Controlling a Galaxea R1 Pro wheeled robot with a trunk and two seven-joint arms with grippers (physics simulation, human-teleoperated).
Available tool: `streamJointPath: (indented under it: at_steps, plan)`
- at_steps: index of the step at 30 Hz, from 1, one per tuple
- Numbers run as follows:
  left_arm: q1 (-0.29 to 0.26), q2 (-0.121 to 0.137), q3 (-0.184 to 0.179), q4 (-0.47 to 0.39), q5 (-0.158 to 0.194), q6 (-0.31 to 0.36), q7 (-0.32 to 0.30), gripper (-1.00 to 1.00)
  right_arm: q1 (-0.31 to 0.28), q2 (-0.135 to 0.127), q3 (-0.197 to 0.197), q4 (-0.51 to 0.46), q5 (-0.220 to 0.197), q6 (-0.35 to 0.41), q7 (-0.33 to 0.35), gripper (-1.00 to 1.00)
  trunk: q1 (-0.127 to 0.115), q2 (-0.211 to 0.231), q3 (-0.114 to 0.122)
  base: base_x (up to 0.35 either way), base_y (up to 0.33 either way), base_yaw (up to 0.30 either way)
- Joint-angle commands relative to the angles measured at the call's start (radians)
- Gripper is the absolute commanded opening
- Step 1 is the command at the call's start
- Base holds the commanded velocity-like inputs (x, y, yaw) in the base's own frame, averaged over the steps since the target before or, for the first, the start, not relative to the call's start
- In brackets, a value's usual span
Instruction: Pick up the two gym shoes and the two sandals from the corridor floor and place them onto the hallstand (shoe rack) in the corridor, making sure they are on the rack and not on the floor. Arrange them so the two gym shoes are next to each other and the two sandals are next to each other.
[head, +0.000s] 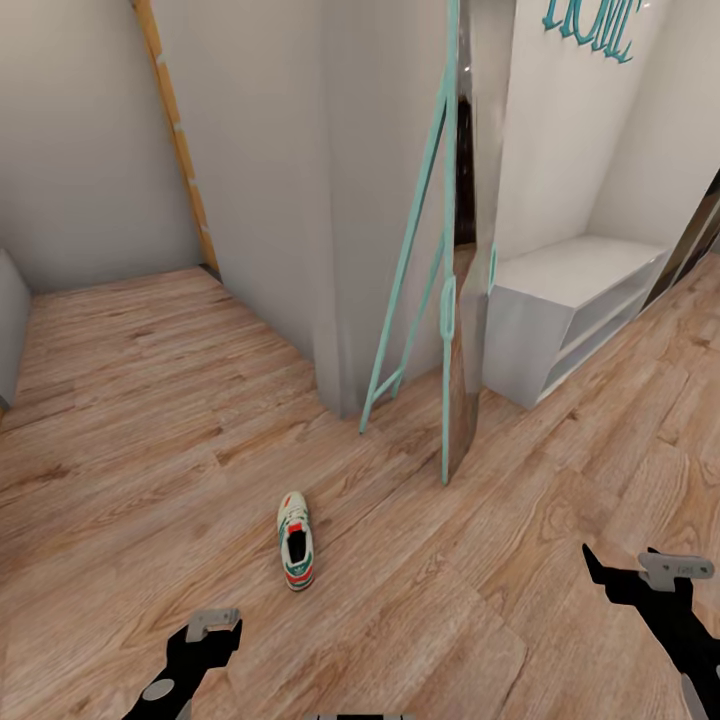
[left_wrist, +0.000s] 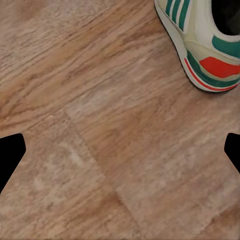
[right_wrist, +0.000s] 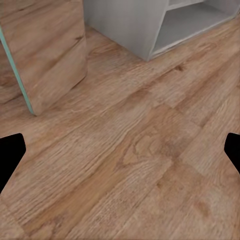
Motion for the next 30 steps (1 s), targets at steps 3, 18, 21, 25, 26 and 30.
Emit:
streamJointPath:
  at_steps: [3,18,21,25,26,30]
  plan:
    - [0.0,0.004,0.0,0.001,0.005,-0.004,0.001,1.0,0.0,0.001,-0.003,-0.003,-0.001,0.005,0.006,1.0,0.0,0.0,-0.001,0.012,-0.003,0.0]
    - [-0.002,0.009,0.001,0.0,0.013,-0.004,0.001,1.0,0.0,0.008,-0.004,-0.014,-0.001,0.004,0.004,1.0,0.0,0.0,-0.001,0.058,-0.002,0.0]
    - [-0.001,0.009,0.001,0.0,0.013,-0.004,0.001,1.0,0.0,0.008,-0.004,-0.015,0.0,0.004,0.004,1.0,0.0,0.0,-0.001,0.241,-0.067,0.0]
    - [0.0,0.009,0.001,0.0,0.014,-0.004,0.0,1.0,0.0,0.007,-0.008,-0.015,0.0,0.004,0.004,1.0,0.0,0.0,-0.001,0.271,-0.117,0.0]
    - [0.0,0.009,0.001,0.0,0.014,-0.004,0.0,1.0,0.0,0.007,-0.01,-0.015,0.0,0.004,0.004,1.0,0.0,0.0,-0.001,0.278,-0.129,0.0]
    - [0.0,0.009,0.001,-0.001,0.014,-0.005,0.0,1.0,0.0,0.008,-0.024,-0.015,-0.001,0.004,0.004,1.0,0.0,0.0,-0.001,0.278,-0.142,0.0]
